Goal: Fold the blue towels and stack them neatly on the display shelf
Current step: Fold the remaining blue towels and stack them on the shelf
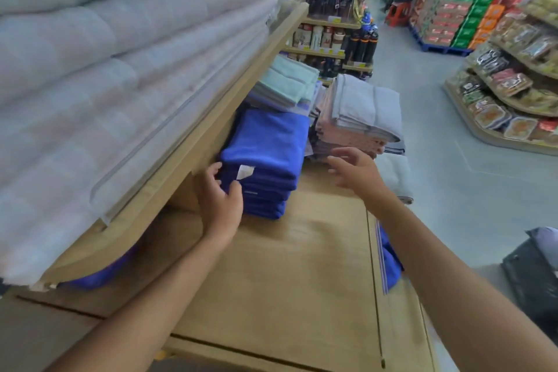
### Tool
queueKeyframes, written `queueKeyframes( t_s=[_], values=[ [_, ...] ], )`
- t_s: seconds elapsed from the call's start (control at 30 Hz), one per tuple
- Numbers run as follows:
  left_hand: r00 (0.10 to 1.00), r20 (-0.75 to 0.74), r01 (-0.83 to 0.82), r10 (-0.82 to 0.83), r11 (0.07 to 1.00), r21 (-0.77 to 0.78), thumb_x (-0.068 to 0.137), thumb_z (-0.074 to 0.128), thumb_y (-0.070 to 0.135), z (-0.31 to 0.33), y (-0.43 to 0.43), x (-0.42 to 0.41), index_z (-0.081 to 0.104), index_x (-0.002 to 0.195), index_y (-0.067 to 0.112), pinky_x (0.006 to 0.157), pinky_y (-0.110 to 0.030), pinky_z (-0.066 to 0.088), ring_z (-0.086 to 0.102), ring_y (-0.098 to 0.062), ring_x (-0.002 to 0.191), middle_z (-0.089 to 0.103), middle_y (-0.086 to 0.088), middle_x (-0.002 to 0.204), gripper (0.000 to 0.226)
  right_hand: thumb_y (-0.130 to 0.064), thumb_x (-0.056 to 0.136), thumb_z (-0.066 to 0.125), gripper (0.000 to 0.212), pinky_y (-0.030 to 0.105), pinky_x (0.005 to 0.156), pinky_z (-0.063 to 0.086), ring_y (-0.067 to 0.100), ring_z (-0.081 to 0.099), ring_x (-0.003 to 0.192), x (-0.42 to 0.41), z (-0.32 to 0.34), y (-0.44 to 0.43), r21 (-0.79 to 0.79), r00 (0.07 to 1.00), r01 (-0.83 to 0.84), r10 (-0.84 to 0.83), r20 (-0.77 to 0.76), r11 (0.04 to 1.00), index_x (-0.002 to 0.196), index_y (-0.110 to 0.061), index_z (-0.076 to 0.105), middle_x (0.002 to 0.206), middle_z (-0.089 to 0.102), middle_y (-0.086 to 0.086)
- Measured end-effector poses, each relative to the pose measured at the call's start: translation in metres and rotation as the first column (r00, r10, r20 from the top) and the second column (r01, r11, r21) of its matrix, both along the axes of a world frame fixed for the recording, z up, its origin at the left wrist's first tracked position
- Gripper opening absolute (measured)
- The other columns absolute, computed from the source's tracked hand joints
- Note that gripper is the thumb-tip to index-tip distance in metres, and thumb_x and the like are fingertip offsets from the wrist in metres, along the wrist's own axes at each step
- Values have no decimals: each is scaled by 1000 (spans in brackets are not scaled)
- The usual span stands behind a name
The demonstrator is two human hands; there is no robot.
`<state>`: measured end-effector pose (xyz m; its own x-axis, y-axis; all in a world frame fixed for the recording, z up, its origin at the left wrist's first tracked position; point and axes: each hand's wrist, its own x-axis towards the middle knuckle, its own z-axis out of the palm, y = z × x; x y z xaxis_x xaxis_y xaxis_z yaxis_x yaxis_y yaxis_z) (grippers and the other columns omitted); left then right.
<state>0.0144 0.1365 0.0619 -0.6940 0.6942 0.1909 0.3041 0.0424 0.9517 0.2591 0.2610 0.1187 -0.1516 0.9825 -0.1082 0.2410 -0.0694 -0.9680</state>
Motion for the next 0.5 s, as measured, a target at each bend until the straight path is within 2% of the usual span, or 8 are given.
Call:
queueKeyframes(
  t_s=[0.1, 0.17, 0.23, 0.3, 0.33, 0.37, 0.43, 0.5],
  values=[
    [863, -480, 171, -156, 985, -14, 80, 57, 12, -29, -31, 44, 61, 116, 17, 96, -39, 45, 55, -24, 107, 57, 1, 116, 37, -11, 94, 66, 17, 19, 55, 53, 6, 71, 64, 78, -22, -18, 169, 987, 100, -119, 105, 981, 89, -27, 71, 77, 74, -4],
    [695, -610, 363, -379, 919, -158, 79, 59, 11, -41, -38, 77, 68, 107, 20, 93, -43, 47, 57, -25, 105, 59, 2, 113, 31, -9, 92, 64, 19, 29, 66, 56, 17, 72, 73, 120, -56, -29, 185, 944, 190, -231, 234, 964, 87, -26, 72, 81, 75, 0],
    [541, -610, 499, -578, 805, -321, 87, 57, 22, -50, -38, 112, 70, 109, 24, 99, -45, 46, 56, -24, 116, 60, 1, 123, 25, -8, 90, 63, 17, 36, 80, 54, 27, 72, 87, 155, -102, -39, 107, 885, 214, -239, 400, 971, 94, -23, 72, 93, 76, 5],
    [421, -536, 542, -731, 677, -498, 95, 47, 39, -58, -34, 144, 63, 125, 27, 117, -44, 33, 39, -21, 141, 50, 0, 146, 36, -13, 91, 63, 24, 39, 91, 50, 33, 68, 108, 177, -151, -49, -32, 809, 132, -89, 582, 991, 114, -15, 70, 118, 73, 11],
    [376, -512, 510, -772, 634, -582, 97, 41, 44, -62, -32, 158, 55, 135, 29, 123, -42, 22, 27, -18, 150, 40, 2, 156, 43, -19, 93, 65, 39, 41, 99, 47, 34, 61, 122, 183, -173, -53, -91, 746, 58, 17, 666, 994, 131, -12, 63, 137, 62, 12],
    [339, -522, 450, -782, 622, -640, 98, 36, 49, -66, -30, 167, 47, 143, 32, 126, -40, 12, 17, -15, 154, 31, 5, 162, 49, -27, 93, 66, 58, 42, 108, 42, 34, 50, 136, 186, -190, -56, -139, 679, -8, 108, 726, 990, 147, -14, 49, 155, 46, 12],
    [301, -582, 338, -756, 655, -676, 98, 30, 54, -74, -29, 176, 36, 149, 35, 127, -38, 5, 10, -11, 155, 23, 9, 166, 55, -41, 93, 66, 86, 44, 119, 30, 32, 24, 153, 189, -215, -59, -190, 610, -86, 203, 766, 978, 162, -20, 19, 170, 15, 9],
    [305, -610, 313, -731, 682, -661, 98, 30, 55, -76, -30, 177, 36, 150, 36, 127, -36, 4, 10, -8, 155, 25, 11, 165, 56, -49, 92, 66, 99, 45, 120, 28, 31, 20, 154, 188, -228, -60, -244, 590, -123, 269, 761, 962, 164, -22, 4, 170, 14, 7]
  ],
)
